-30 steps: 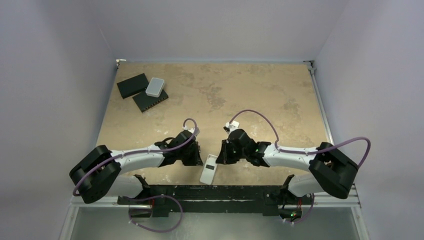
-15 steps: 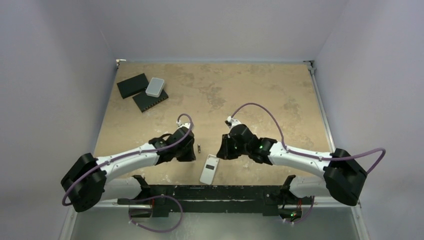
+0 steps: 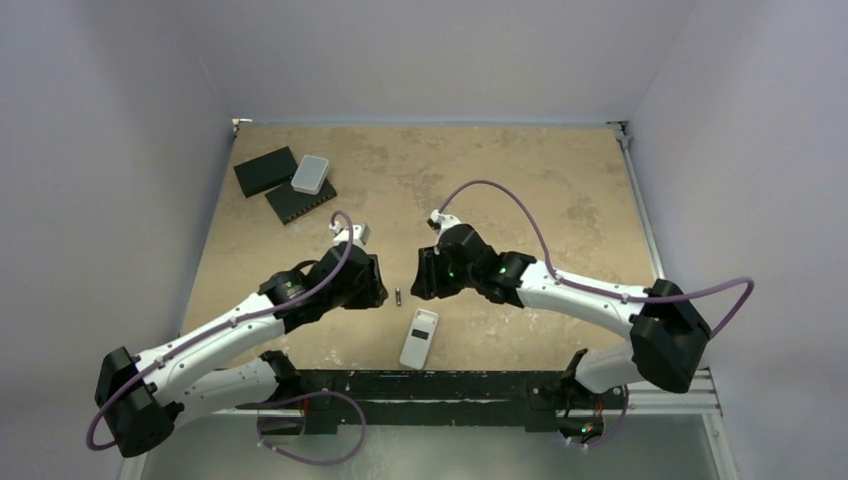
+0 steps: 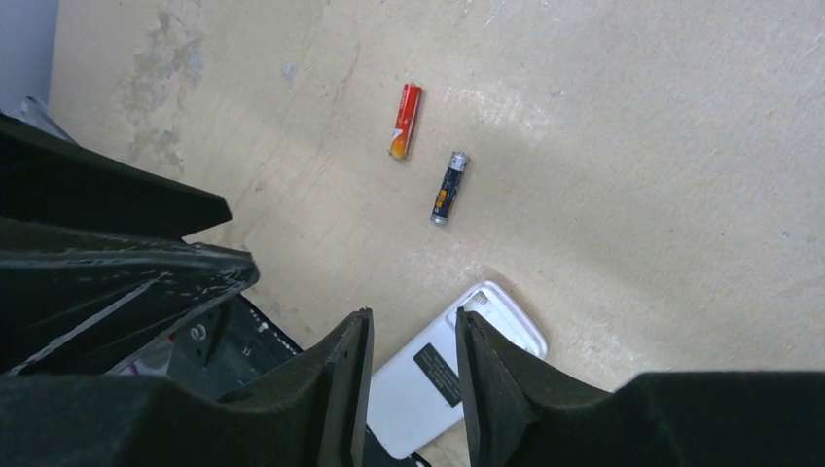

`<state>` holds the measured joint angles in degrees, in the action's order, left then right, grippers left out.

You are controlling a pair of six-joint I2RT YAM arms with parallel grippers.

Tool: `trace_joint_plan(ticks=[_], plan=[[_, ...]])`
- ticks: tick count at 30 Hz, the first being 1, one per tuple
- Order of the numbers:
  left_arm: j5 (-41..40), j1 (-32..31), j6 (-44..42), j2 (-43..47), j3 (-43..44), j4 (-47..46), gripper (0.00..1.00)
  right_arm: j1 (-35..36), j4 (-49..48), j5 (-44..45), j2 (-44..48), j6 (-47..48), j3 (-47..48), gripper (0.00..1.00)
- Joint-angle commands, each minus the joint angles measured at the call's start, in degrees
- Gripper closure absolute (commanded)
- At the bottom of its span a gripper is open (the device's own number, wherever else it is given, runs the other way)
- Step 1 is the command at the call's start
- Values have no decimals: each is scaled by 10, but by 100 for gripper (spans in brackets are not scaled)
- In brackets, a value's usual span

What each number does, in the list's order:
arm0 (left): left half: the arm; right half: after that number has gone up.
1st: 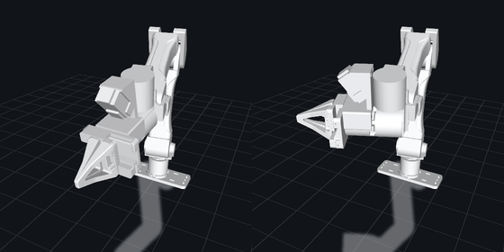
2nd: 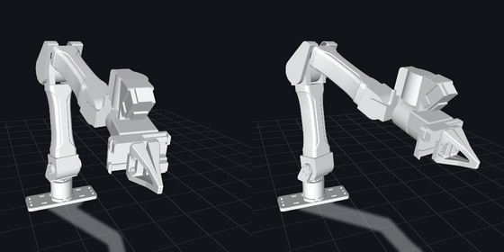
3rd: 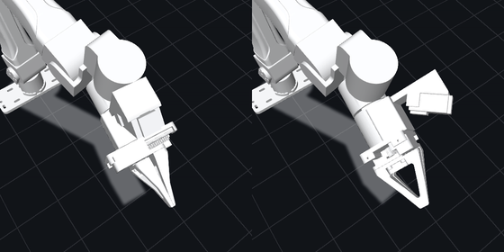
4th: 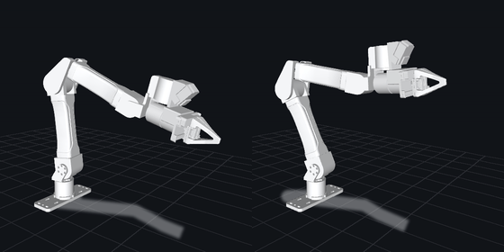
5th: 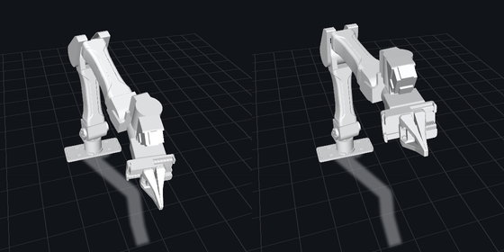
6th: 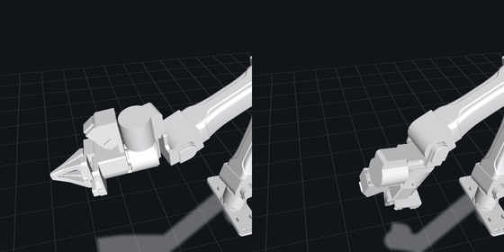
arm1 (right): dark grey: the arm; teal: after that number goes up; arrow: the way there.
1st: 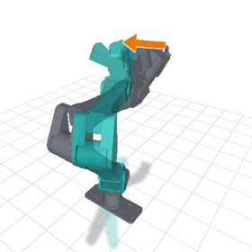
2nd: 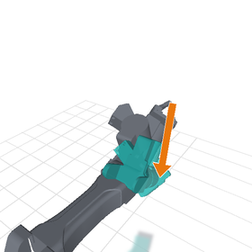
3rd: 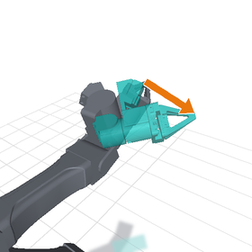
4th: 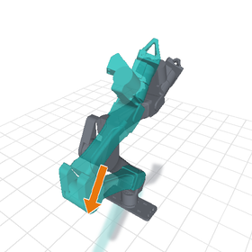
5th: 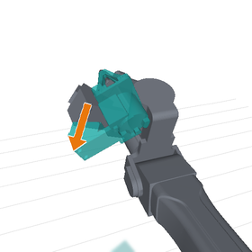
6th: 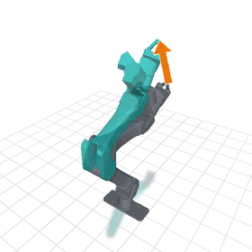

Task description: Load the batteries into the remote control

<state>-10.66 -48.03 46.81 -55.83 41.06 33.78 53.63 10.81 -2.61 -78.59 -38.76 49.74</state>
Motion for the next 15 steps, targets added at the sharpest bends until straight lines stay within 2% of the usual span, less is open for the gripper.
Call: trace_joint_plan(ticks=[1,9,15], plan=[[-42,1,-12,22,33,54,55,1,23,-8,-31,38,60,54],[-73,1,-10,71,51,95,43,8,22,-30,-101,42,123,49],[-81,1,-19,96,71,117,29,14,36,-30,-171,50,188,48]])
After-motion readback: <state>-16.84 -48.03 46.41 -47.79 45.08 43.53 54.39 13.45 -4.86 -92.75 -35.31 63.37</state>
